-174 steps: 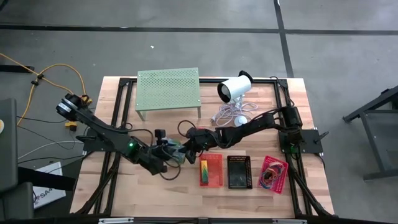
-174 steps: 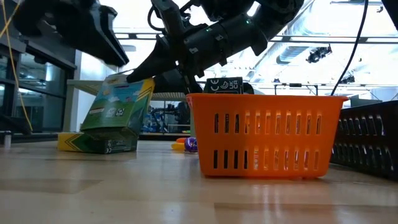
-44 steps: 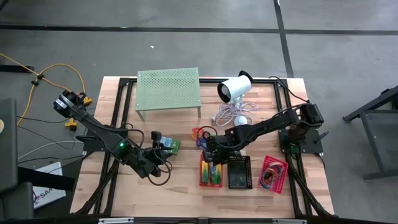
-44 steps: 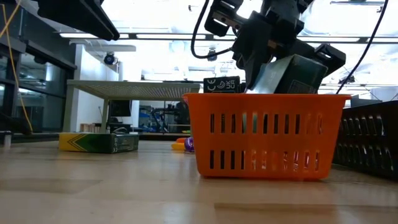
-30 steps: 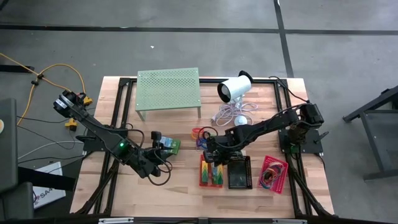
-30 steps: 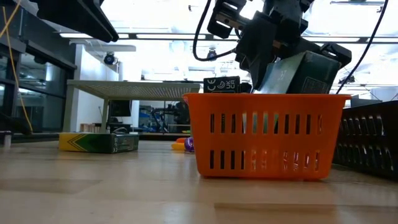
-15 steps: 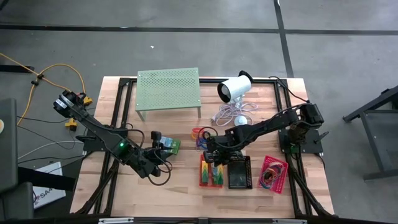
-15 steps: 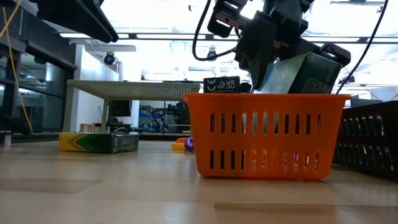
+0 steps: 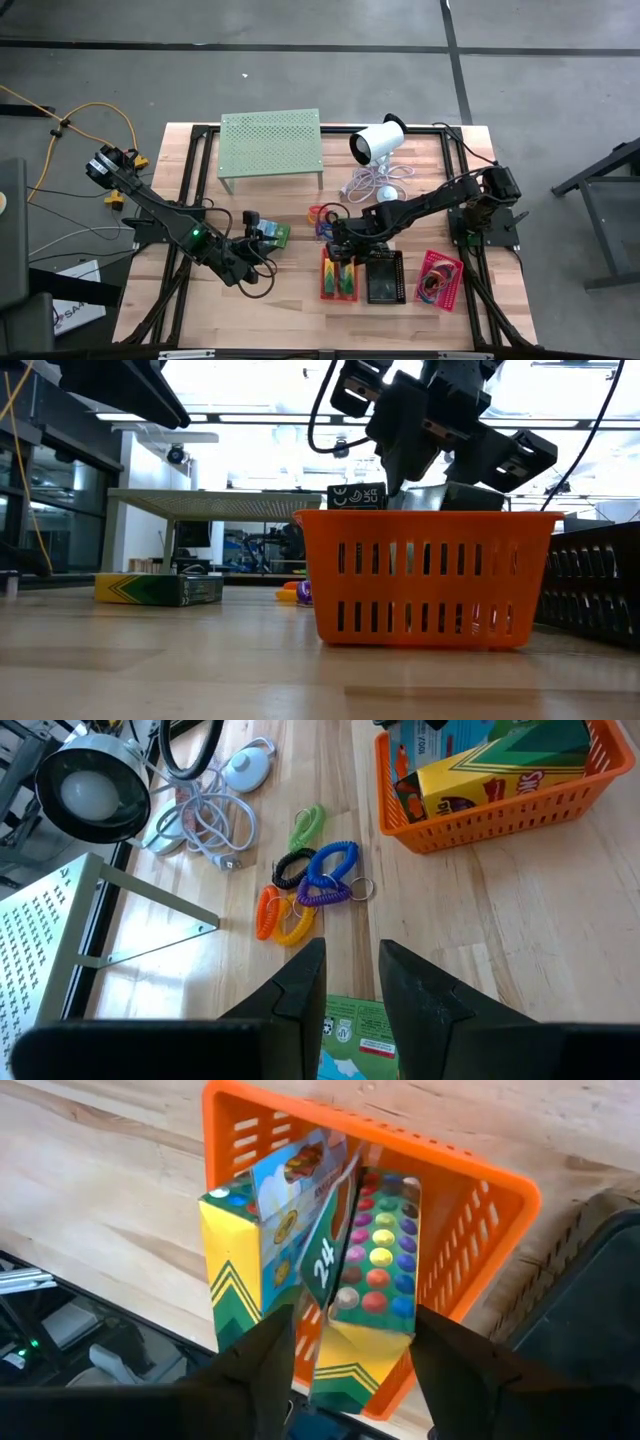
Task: Pick & Place Office Desk Supplies
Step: Put the bottom crayon box into the orange basket
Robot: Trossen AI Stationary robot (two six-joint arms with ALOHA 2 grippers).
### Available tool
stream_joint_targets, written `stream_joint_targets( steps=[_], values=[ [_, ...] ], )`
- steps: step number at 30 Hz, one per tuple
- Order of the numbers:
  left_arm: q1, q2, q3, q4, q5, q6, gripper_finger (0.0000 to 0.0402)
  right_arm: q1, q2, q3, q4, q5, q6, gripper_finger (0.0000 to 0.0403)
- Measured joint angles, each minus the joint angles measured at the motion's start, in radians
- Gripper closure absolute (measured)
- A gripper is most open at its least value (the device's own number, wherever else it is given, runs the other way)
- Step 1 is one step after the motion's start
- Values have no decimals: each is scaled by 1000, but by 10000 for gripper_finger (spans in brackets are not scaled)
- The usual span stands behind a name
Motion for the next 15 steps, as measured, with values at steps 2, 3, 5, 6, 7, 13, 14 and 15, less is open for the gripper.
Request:
stream_joint_targets(
  steps=[2,3,5,6,7,13,14,15],
  values=[
    [0,0,0,0,0,0,312,0,0,0,0,7,0,221],
    [0,0,0,-1,0,0,312,0,0,0,0,9,0,220],
    [0,0,0,-1,0,0,312,0,0,0,2,10,0,220],
    [0,0,0,-1,0,0,312,0,0,0,5,10,0,220],
    [0,0,0,-2,0,0,312,0,0,0,9,11,0,220],
    [0,0,0,-3,6,0,312,0,0,0,42,16,0,220],
    [0,0,0,-3,14,0,312,0,0,0,43,16,1,220],
    [0,0,0,-3,22,0,312,0,0,0,44,16,5,220]
  ],
)
